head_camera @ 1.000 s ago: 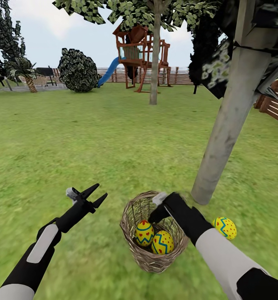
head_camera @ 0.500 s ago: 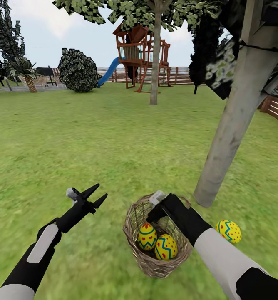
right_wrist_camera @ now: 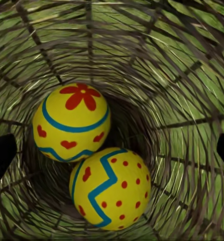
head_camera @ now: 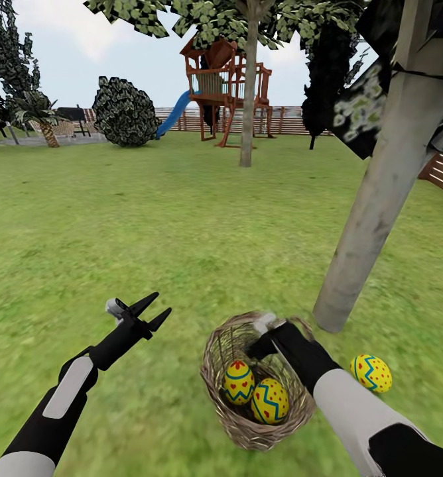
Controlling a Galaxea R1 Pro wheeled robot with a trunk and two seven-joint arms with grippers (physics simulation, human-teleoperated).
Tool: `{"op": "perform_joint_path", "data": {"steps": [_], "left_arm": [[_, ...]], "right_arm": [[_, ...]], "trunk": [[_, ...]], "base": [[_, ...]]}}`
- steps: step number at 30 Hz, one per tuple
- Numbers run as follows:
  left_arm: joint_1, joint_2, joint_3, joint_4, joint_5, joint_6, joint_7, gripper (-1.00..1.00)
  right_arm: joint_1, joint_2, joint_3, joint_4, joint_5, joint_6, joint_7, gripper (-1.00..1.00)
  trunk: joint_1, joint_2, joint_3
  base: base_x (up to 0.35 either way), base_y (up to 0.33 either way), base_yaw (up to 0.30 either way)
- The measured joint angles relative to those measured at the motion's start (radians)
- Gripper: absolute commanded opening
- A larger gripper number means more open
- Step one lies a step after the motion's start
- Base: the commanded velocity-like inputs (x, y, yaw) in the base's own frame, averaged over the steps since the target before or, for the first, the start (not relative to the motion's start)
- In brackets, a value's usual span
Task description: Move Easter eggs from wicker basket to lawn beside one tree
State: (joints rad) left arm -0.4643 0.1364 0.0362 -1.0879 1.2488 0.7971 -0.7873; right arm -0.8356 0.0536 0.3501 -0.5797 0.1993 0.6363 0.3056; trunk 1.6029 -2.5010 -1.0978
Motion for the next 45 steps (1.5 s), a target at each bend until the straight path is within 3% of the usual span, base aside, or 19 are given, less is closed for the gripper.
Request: {"op": "perform_joint_path", "data": {"steps": [6, 17, 23, 30, 39, 41, 45], "left_arm": [[0.0, 0.0, -0.001, -0.001, 0.002, 0.0, -0.008, 1.0], [0.0, 0.0, -0.001, -0.001, 0.004, 0.0, -0.008, 1.0], [0.0, 0.0, -0.001, -0.001, 0.002, 0.0, -0.006, 1.0], [0.0, 0.0, 0.0, 0.0, 0.0, 0.0, 0.001, 1.0], [0.0, -0.003, -0.001, 0.001, -0.005, -0.002, 0.006, 1.0], [0.0, -0.004, -0.002, 0.001, -0.006, -0.003, 0.007, 1.0], [0.0, -0.005, -0.003, 0.001, -0.006, -0.003, 0.006, 1.0]], "right_arm": [[0.0, 0.0, -0.011, 0.039, -0.002, -0.008, -0.019, 1.0], [0.0, 0.005, -0.009, 0.027, -0.006, -0.002, -0.01, 1.0], [0.0, 0.026, -0.006, 0.029, -0.007, -0.002, -0.004, 1.0], [0.0, 0.03, -0.011, 0.042, -0.013, -0.002, -0.004, 1.0], [0.0, 0.023, -0.019, 0.038, -0.011, -0.01, -0.008, 1.0], [0.0, 0.022, -0.057, 0.033, -0.008, -0.014, -0.01, 1.0], [0.0, 0.022, -0.064, 0.03, -0.006, -0.018, -0.01, 1.0]], "trunk": [[0.0, 0.0, 0.0], [0.0, 0.0, 0.0], [0.0, 0.0, 0.0], [0.0, 0.0, 0.0], [0.004, -0.002, -0.035], [0.005, -0.003, -0.042], [0.007, -0.003, -0.058]], "base": [[0.0, 0.0, 0.0], [0.0, 0.0, 0.0], [0.0, 0.0, 0.0], [0.0, 0.0, 0.0], [0.0, 0.0, 0.0], [0.0, 0.0, 0.0], [0.0, 0.0, 0.0]]}}
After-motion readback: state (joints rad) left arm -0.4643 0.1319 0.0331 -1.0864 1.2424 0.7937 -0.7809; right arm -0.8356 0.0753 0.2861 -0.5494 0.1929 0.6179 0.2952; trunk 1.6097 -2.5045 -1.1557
